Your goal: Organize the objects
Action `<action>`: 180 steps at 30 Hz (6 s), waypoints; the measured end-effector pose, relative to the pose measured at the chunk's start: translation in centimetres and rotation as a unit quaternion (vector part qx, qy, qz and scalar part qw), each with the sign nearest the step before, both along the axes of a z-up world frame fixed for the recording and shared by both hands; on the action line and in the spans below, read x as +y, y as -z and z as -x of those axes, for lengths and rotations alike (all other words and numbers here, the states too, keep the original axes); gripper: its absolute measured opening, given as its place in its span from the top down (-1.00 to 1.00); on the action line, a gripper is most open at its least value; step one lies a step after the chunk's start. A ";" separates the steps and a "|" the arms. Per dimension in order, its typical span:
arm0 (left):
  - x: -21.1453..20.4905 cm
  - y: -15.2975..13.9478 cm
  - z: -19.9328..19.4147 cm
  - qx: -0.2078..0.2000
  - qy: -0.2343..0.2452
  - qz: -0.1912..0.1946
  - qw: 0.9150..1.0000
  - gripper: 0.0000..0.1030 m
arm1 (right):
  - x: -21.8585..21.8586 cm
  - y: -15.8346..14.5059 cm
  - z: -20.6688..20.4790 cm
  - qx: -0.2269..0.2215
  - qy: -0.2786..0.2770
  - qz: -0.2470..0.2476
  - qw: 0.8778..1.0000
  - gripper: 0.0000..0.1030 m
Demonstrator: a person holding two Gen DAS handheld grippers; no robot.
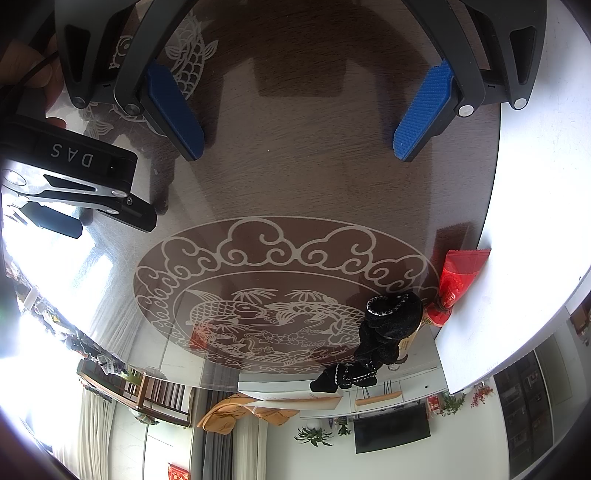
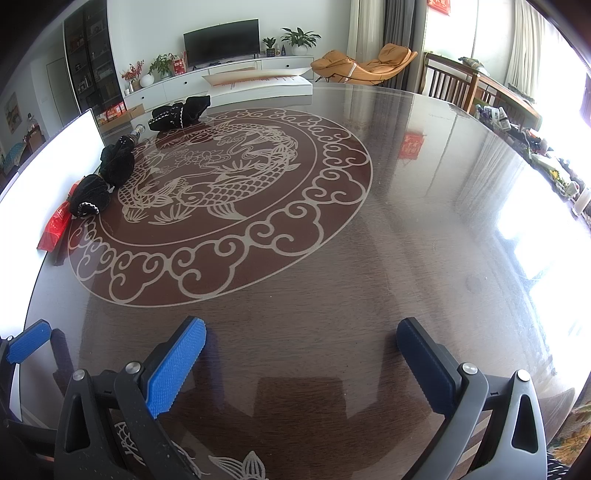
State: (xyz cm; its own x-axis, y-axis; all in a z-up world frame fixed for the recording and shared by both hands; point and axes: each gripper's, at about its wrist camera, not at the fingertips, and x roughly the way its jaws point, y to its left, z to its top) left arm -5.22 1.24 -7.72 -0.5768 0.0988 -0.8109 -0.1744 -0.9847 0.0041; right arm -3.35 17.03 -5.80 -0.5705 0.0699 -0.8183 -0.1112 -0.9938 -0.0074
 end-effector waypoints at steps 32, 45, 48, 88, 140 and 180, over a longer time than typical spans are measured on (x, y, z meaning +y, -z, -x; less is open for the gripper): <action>0.0 0.0 0.0 0.000 0.000 0.000 1.000 -1.00 | 0.0 0.0 0.0 0.000 0.000 0.000 1.000 -1.00; 0.1 0.0 0.0 0.000 0.000 0.000 1.000 -1.00 | 0.0 0.1 0.0 0.000 0.000 0.000 1.000 -1.00; 0.1 0.0 0.0 0.000 0.000 0.000 1.000 -1.00 | 0.0 0.1 0.0 0.000 0.000 0.000 1.000 -1.00; -0.3 -4.1 1.3 0.019 0.008 -0.026 0.999 -1.00 | 0.0 0.2 0.0 0.000 0.000 0.000 1.000 -1.00; 0.2 -4.9 4.5 0.003 -0.014 -0.078 0.997 -1.00 | -0.1 0.2 0.0 0.000 0.000 0.001 1.000 -1.00; 0.1 -3.8 -2.9 0.041 0.014 0.002 0.999 -1.00 | -0.1 0.3 0.1 0.000 0.000 0.000 1.000 -1.00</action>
